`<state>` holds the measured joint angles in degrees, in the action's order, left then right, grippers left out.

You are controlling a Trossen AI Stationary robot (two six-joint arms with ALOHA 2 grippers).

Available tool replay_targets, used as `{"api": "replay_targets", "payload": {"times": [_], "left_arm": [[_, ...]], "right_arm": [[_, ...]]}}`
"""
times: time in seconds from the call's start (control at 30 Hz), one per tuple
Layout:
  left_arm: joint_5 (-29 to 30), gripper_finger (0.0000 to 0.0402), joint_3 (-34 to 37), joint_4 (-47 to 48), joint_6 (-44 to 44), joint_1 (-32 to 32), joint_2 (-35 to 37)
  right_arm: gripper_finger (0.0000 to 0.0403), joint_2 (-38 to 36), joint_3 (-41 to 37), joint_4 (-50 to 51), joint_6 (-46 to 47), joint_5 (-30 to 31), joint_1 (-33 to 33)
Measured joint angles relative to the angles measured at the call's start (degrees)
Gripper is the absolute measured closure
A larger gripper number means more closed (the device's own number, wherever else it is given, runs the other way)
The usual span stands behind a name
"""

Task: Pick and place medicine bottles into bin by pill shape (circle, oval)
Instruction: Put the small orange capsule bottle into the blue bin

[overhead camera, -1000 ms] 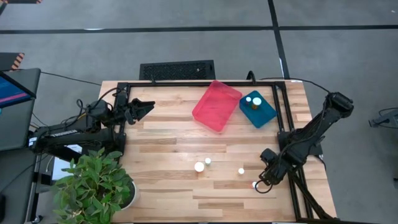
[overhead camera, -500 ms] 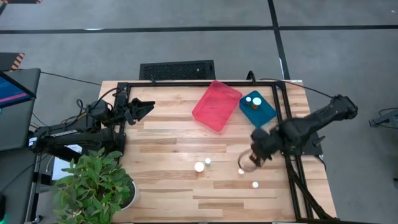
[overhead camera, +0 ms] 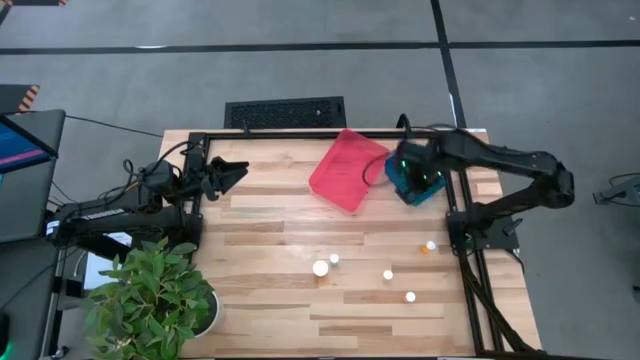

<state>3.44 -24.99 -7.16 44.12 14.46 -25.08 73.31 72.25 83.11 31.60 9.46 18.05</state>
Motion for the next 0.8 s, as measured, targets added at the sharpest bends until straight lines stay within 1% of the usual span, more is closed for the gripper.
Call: {"api": "replay_targets", "payload": {"times": [0.13,0.27,0.4,0.5,0.6,0.7,0.8], "left_arm": [[0.44,0.0101,0.0,-0.02,0.0,0.0,0.0],[0.46,0.0101,0.0,-0.01,0.0,-0.01,-0.01],[0.46,0.0101,0.0,-0.02,0.01,0.0,-0.01],[0.46,0.0101,0.0,-0.02,0.04,-0.01,-0.02],[0.46,0.0101,0.0,-0.02,0.51,0.0,0.0],[0.47,0.0101,0.0,-0.02,0.55,0.0,0.0],[0.46,0.0101,0.0,-0.02,0.57,0.0,0.0]], "right_arm": [[0.0279,3.92,0.0,-1.76,-7.19,1.28,6.75],[0.0279,9.05,-0.01,-5.14,-12.98,1.39,10.86],[0.0279,14.32,-0.01,-9.44,-16.43,1.39,12.78],[0.0279,18.11,-0.01,-11.6,-17.01,1.39,13.53],[0.028,21.28,-0.1,-12.24,-17.13,3.48,13.99],[0.0279,22.42,-1.52,-14.6,-17.14,6.09,14.05],[0.0275,21.92,-4.19,-18.0,-17.13,5.96,14.91]]}}
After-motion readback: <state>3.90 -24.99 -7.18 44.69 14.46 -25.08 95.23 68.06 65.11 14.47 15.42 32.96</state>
